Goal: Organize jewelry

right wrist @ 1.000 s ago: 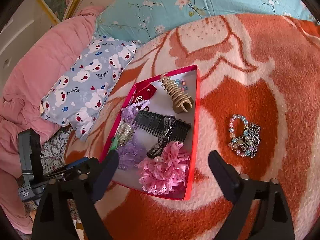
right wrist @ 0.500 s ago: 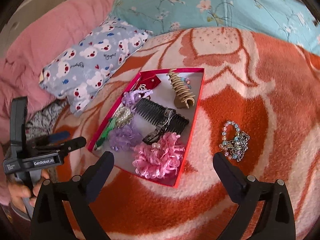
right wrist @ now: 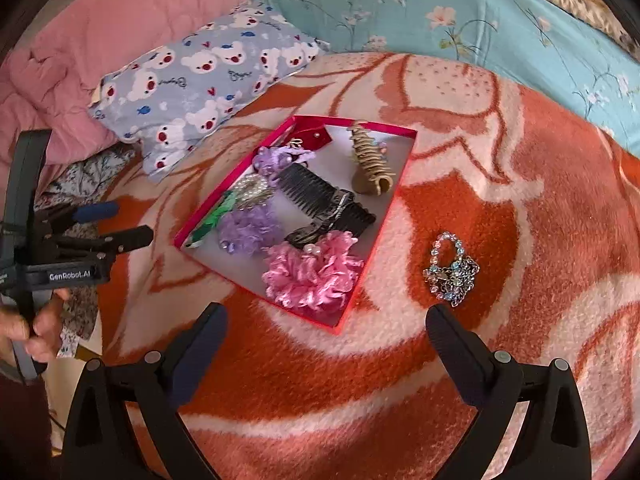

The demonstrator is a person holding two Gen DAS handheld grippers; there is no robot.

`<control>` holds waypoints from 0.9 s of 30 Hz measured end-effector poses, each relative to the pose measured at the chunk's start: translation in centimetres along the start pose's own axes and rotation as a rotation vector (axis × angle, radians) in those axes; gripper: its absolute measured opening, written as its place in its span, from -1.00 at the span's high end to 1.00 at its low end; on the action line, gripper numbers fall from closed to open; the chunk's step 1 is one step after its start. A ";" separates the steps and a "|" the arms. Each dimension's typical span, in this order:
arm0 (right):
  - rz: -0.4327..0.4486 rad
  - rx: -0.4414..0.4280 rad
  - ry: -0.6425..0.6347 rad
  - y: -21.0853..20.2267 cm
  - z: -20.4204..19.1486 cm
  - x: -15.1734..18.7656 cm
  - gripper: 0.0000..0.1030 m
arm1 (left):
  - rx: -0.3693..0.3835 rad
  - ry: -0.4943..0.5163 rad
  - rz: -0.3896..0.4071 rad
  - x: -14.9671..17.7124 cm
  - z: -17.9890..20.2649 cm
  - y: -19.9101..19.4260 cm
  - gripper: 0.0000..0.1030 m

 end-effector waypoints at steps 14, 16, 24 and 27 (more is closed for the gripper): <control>-0.043 0.004 0.014 1.3 -0.7 0.1 -0.96 | 0.010 0.016 -0.055 0.8 0.7 1.5 -1.00; -0.053 -0.003 0.046 1.8 -0.2 0.3 -0.96 | 0.010 0.008 -0.067 1.1 0.5 2.1 -1.00; -0.087 -0.034 0.124 3.4 0.6 1.1 -0.96 | 0.009 -0.002 -0.101 1.9 0.7 3.6 -1.00; -0.097 -0.034 0.128 3.8 0.5 1.4 -0.96 | 0.014 -0.003 -0.106 2.0 0.9 3.8 -1.00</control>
Point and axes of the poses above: each gripper's, at about its wrist camera, not at the fingertips, and y roughly the way its jaws point, z to its right, x to its underside, the point moved 8 cm from there along y, roughly the way its jaws point
